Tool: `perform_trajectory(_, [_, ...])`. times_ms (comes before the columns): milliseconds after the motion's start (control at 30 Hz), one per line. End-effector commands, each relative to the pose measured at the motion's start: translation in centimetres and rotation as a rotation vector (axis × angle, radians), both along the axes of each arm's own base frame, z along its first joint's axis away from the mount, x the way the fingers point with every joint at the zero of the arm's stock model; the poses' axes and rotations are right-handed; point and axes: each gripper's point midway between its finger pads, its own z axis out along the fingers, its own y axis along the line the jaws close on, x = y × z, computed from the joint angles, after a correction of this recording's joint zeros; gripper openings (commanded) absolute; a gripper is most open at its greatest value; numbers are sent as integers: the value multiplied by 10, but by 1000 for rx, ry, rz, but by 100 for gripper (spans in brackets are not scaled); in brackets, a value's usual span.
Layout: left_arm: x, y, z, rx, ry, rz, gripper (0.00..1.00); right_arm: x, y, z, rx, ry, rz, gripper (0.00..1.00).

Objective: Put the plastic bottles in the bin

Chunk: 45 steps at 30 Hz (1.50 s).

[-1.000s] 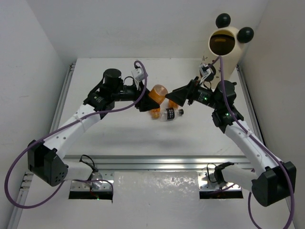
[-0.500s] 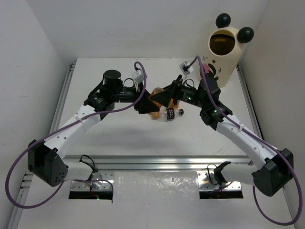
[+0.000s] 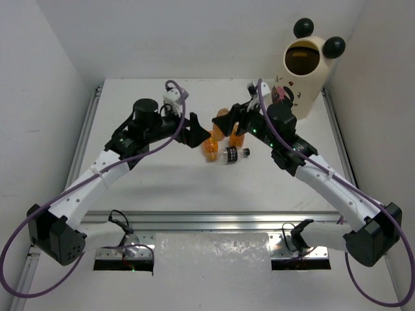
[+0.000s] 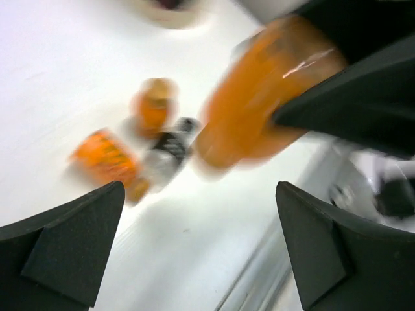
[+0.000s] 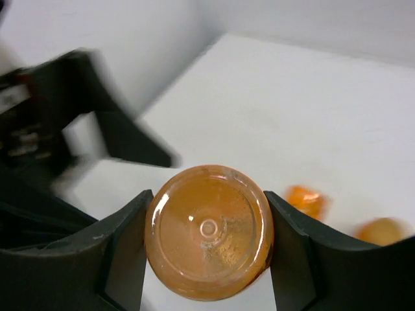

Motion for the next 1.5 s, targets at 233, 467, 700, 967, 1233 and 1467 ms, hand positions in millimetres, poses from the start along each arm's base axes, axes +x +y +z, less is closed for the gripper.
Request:
perform_trajectory(233, [20,117,-22,26,149,761,100,157,-167,119,-392,-462,-778,0])
perform_trajectory(467, [3,101,-61,10,235,672,100,258,-233,124,-737,-571,-974,0])
perform_trajectory(700, [11,95,-66,-19,252,684,100,321,-298,61,-779,-418,-1063,6])
perform_trajectory(967, [35,66,-80,-52,296,643,100,322,-291,61,-676,-329,-991,99])
perform_trajectory(1233, [71,23,-107,-9,358,714,100,208,-177,67,-453,-217,-710,99])
perform_trajectory(1467, [102,2,-169,147,411,791,99,103,-141,23,-260,-20,-498,99])
